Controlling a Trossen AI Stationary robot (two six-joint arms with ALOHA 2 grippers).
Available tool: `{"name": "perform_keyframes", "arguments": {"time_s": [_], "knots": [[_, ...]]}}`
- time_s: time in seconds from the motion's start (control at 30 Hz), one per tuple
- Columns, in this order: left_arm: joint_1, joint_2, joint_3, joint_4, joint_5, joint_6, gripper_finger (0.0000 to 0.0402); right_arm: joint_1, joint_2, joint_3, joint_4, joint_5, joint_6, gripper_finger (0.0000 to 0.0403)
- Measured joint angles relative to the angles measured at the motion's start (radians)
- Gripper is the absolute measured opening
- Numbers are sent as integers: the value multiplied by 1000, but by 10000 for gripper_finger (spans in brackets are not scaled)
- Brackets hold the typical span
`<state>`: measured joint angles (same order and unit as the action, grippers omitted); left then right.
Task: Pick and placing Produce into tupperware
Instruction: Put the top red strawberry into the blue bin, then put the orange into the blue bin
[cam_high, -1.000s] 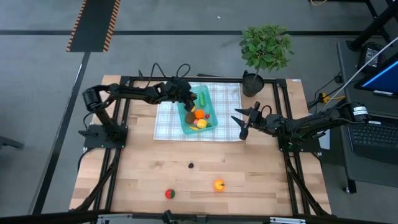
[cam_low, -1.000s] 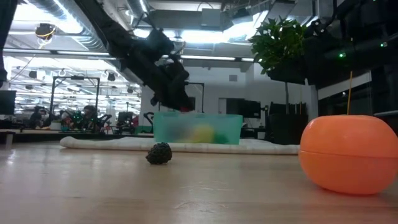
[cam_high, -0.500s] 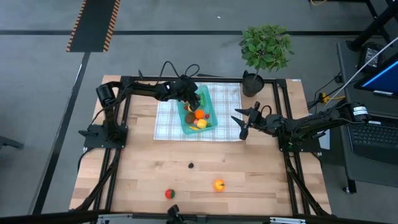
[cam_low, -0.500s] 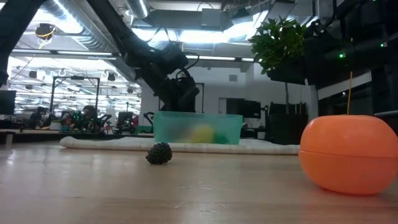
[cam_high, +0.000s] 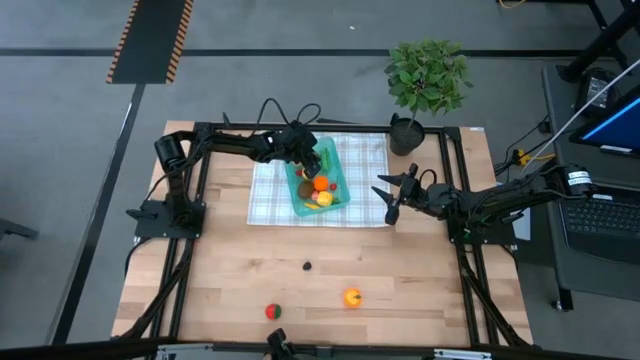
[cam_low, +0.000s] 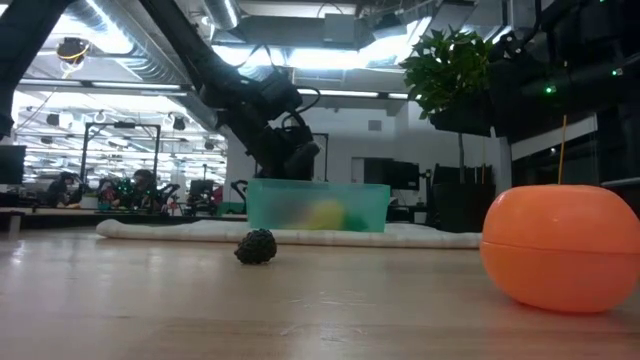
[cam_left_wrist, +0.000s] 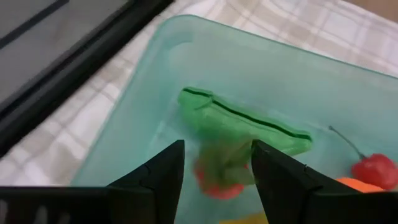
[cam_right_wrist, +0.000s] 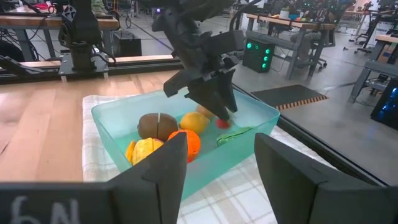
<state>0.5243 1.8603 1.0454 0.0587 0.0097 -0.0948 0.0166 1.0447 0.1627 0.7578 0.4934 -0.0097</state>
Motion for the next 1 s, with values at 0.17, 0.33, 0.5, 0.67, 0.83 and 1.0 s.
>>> {"name": "perform_keyframes", "arguments": {"time_s": [0.17,0.33,0.5,0.67,0.83,1.0], "knots": [[0,-5,0,0,-19,1,191,0,0,0,0,0,-1,189],[-6,-56,0,-4,13,28,194,0,0,0,0,0,-3,189],[-46,-156,0,-58,34,55,188,0,0,0,1,0,-2,189],[-127,-286,-79,-68,-26,84,192,0,0,0,8,2,-27,189],[-224,-452,-218,-57,-103,14,193,0,0,0,30,3,-74,189],[-362,-610,-345,31,-174,-19,187,0,0,0,30,-27,-69,189]]}}
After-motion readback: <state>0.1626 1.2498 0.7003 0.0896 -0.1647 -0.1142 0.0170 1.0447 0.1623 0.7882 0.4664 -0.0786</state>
